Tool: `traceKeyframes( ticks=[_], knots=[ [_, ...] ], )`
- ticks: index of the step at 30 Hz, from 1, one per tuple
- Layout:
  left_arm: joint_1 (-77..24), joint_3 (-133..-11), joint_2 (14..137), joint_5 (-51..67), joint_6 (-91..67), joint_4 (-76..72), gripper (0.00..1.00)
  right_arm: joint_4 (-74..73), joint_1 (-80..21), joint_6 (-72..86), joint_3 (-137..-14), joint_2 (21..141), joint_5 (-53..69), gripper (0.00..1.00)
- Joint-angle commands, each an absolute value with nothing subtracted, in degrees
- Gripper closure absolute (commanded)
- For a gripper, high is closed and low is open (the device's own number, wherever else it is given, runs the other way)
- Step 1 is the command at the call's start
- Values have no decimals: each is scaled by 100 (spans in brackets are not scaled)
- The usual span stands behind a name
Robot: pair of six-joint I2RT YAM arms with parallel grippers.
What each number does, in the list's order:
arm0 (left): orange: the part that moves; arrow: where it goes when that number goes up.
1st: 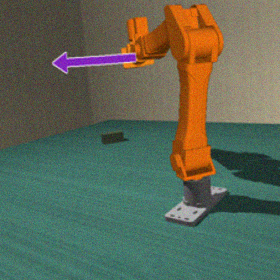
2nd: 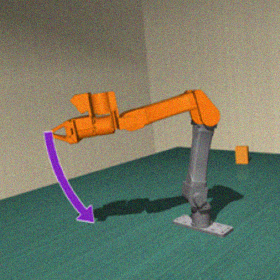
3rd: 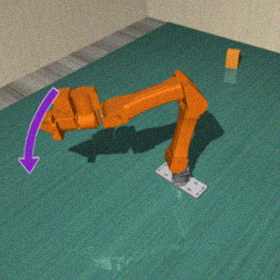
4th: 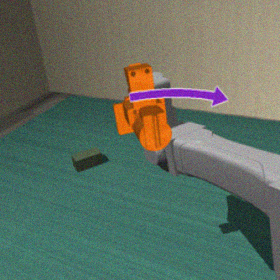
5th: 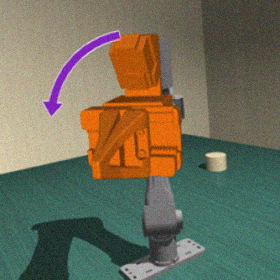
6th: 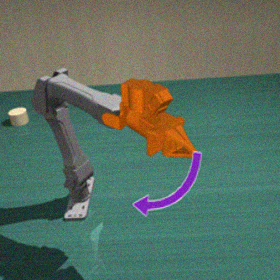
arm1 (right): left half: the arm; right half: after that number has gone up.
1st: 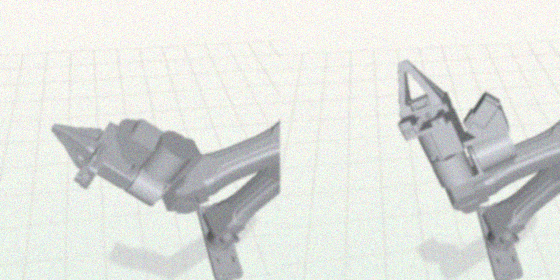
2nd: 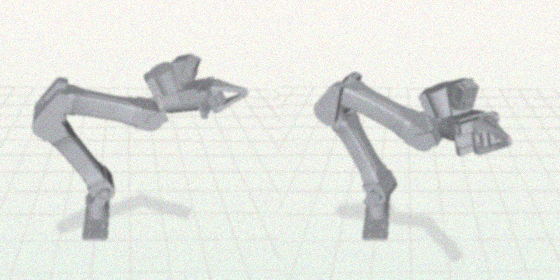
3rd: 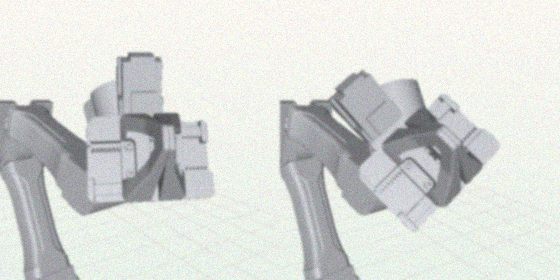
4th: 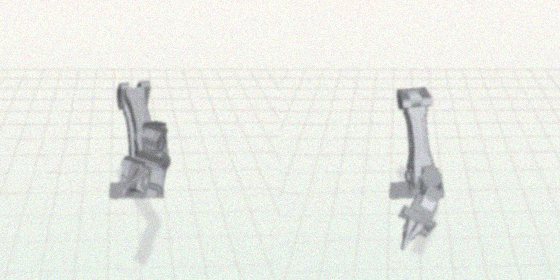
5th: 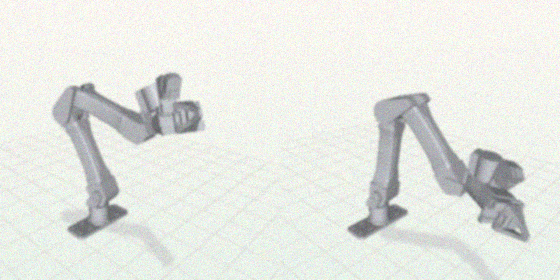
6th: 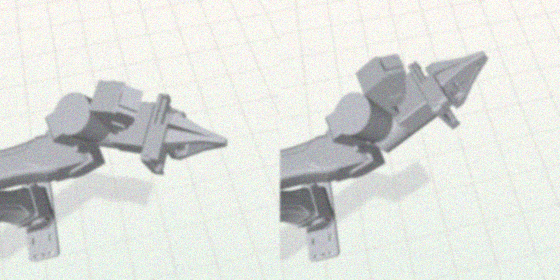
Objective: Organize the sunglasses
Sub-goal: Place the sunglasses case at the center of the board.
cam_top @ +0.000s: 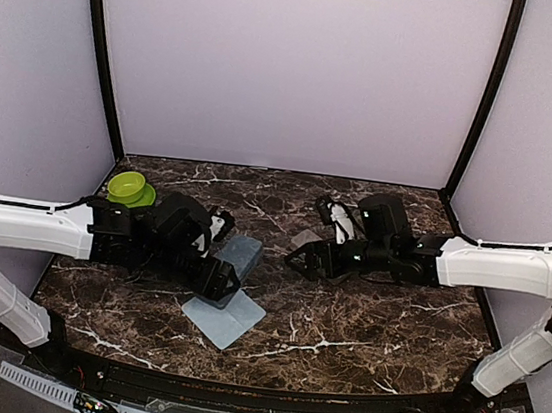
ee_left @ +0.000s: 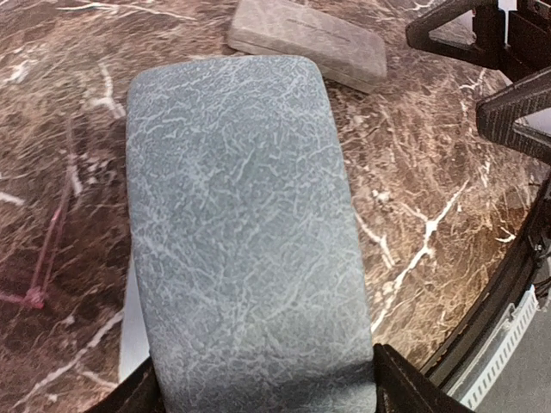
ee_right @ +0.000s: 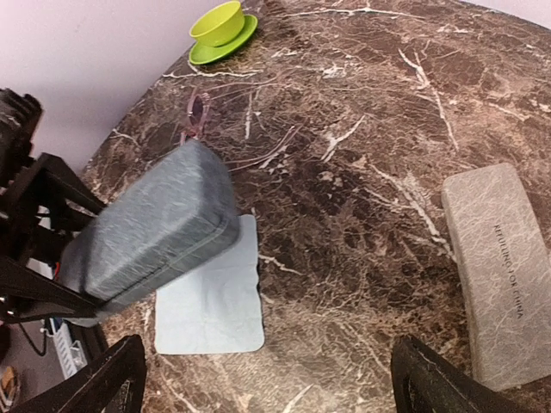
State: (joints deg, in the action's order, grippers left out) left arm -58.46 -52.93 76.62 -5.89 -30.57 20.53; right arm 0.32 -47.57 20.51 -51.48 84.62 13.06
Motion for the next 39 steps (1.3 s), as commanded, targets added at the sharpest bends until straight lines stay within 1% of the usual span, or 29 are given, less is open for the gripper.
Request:
traceKeyframes(
  ticks=[1,5,12,17,24,31,33,35,39],
  knots=[
    [-5847,-5516,7988,238,-2861,927,76,882,-4523,2586,-4616,8128,2070,0],
    [-5748,-5466,8208,740,-3153,261,78,1097,-4367,2763,-4369,7907,2238,0],
    [-5739,-5457,8675,681,-3468,-240,80,543,-4342,3080,-4568,8002,1577,0],
    [-5824,-5776,9393,354,-3553,70,83,241,-4313,3184,-4500,7801,865,0],
    [-6078,-6225,10288,-18,-3640,220,81,-8,-4289,3185,-4384,7879,951,0],
    [-6108,-6827,10937,-164,-3453,545,77,6,-4289,3234,-4157,7807,984,0],
    [-6108,-6909,11027,-100,-3481,554,75,51,-4289,3266,-4102,7781,989,0],
    [-6108,-7030,11150,-3,-3545,679,70,91,-4289,3290,-4036,7762,984,0],
    [-6165,-7148,11241,33,-3570,810,57,90,-4289,3302,-3970,7739,951,0]
  ],
)
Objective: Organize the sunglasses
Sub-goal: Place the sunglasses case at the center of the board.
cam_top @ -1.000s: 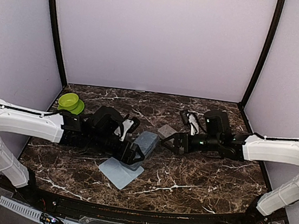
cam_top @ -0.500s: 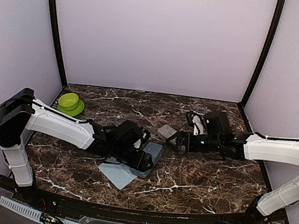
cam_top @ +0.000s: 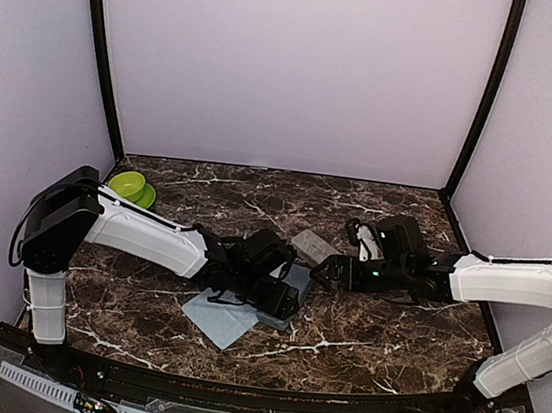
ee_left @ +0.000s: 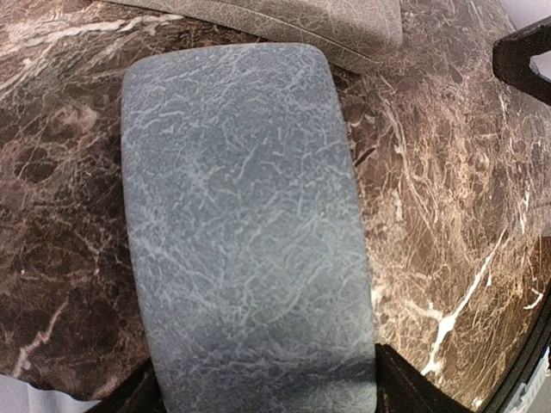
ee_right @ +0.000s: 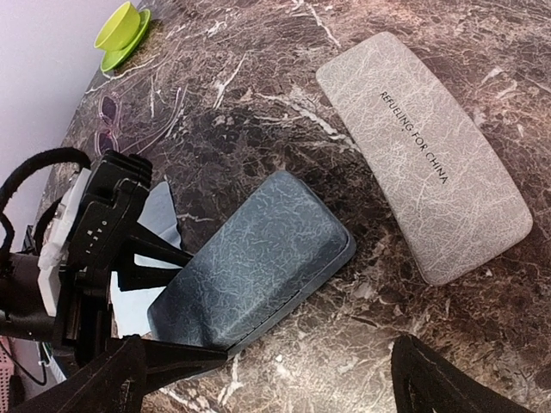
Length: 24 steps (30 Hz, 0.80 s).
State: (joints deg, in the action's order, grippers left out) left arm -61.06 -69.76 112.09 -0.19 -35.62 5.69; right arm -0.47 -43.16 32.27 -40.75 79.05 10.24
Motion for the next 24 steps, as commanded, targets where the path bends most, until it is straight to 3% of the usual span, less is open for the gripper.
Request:
traceKeyframes(
  ticks=[1,17,22,24],
  knots=[
    [-6174,-7176,11241,61,-3562,833,54,88,-4289,3310,-3948,7728,937,0],
    [-6269,-7274,11183,853,-3406,1156,38,-81,-4289,3372,-3799,7456,703,0],
    [-6301,-7321,11188,831,-3384,1241,20,-84,-4289,3393,-3739,7393,691,0],
    [-6318,-7330,11188,814,-3378,1288,17,-75,-4289,3392,-3730,7377,694,0]
  ],
)
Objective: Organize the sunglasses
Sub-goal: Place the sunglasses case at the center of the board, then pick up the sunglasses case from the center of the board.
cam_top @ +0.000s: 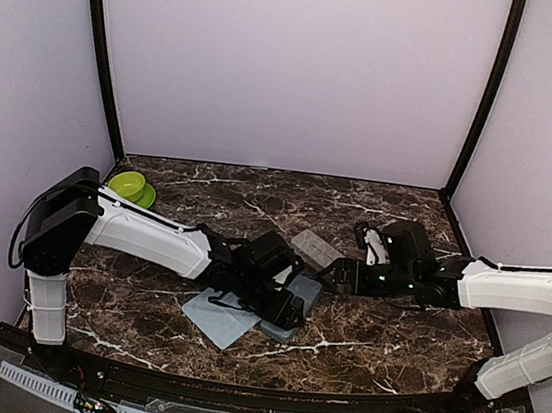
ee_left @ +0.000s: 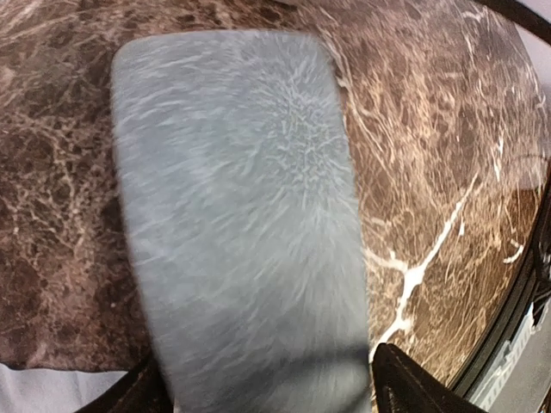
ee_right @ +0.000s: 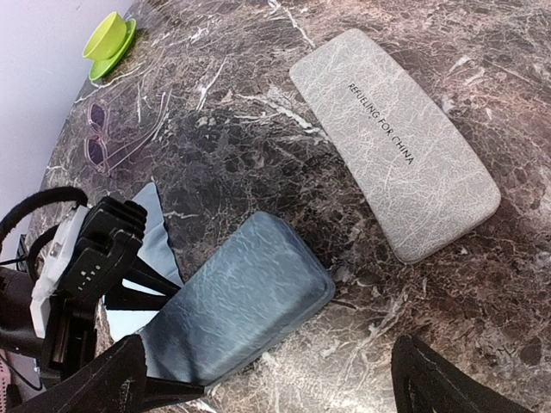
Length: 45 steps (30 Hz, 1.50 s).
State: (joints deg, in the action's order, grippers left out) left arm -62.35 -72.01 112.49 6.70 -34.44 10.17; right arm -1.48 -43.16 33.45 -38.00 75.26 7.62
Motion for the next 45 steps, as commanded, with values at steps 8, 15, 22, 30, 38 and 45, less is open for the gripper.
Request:
traceKeyframes(
  ticks=[8,15,22,30,38,45],
  knots=[
    [-6420,-7364,11154,822,-3367,1517,1,5,-4289,3430,-3650,7359,738,0],
    [-6550,-7256,11081,1448,-3340,1330,4,-69,-4289,3520,-3484,7190,573,0],
    [-6653,-7181,10955,2025,-3121,961,5,-585,-4288,3560,-3583,7126,-9,0],
    [-6645,-6303,10296,2204,-2795,-256,4,-534,-4361,3674,-3516,7339,257,0],
    [-6555,-5742,9138,-448,-2591,1032,1,-698,-5455,4176,-3753,7643,-476,0],
    [-6036,-5464,8595,-932,-2610,1321,1,-1568,-6439,4692,-4862,8936,-1582,0]
  ],
)
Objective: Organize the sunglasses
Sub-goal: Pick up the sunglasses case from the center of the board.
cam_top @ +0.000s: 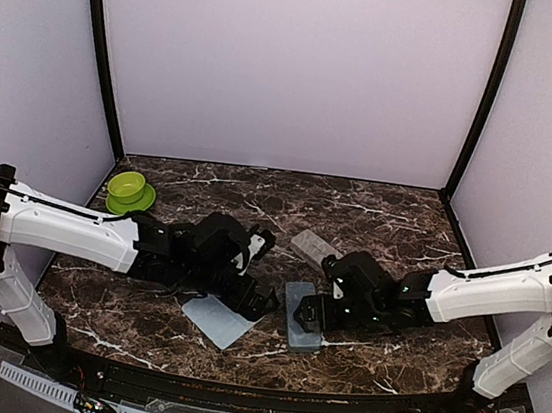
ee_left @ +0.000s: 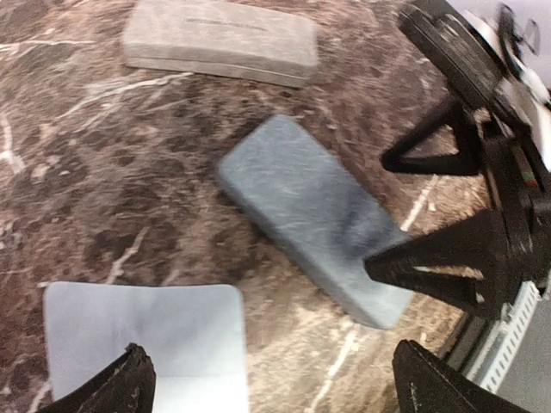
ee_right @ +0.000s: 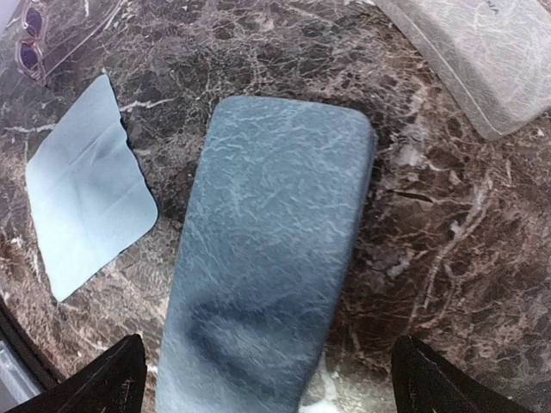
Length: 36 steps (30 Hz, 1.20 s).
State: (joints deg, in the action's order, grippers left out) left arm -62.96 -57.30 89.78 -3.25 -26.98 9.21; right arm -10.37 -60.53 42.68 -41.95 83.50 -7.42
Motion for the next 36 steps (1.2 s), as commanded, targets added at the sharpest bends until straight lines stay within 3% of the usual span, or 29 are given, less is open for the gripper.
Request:
traceKeyframes(
  ticks=[1,9,17,29,36],
  knots=[
    [-5980,-5399,8501,-949,-2610,1300,1,-1686,-6530,4745,-5014,9059,-1671,0],
    [-5771,-5061,7959,-1104,-2566,1152,1,-2248,-6832,5062,-5750,9961,-1970,0],
    [-5748,-4898,7985,-959,-2615,950,1,-2369,-6936,5118,-5909,10118,-2051,4],
    [-5704,-4873,8311,-605,-2488,503,1,-2484,-6937,4622,-5802,9754,-2203,40],
    [-5687,-4211,8068,-192,-2253,-690,1,-2131,-6645,3624,-5410,8904,-1617,53]
  ],
)
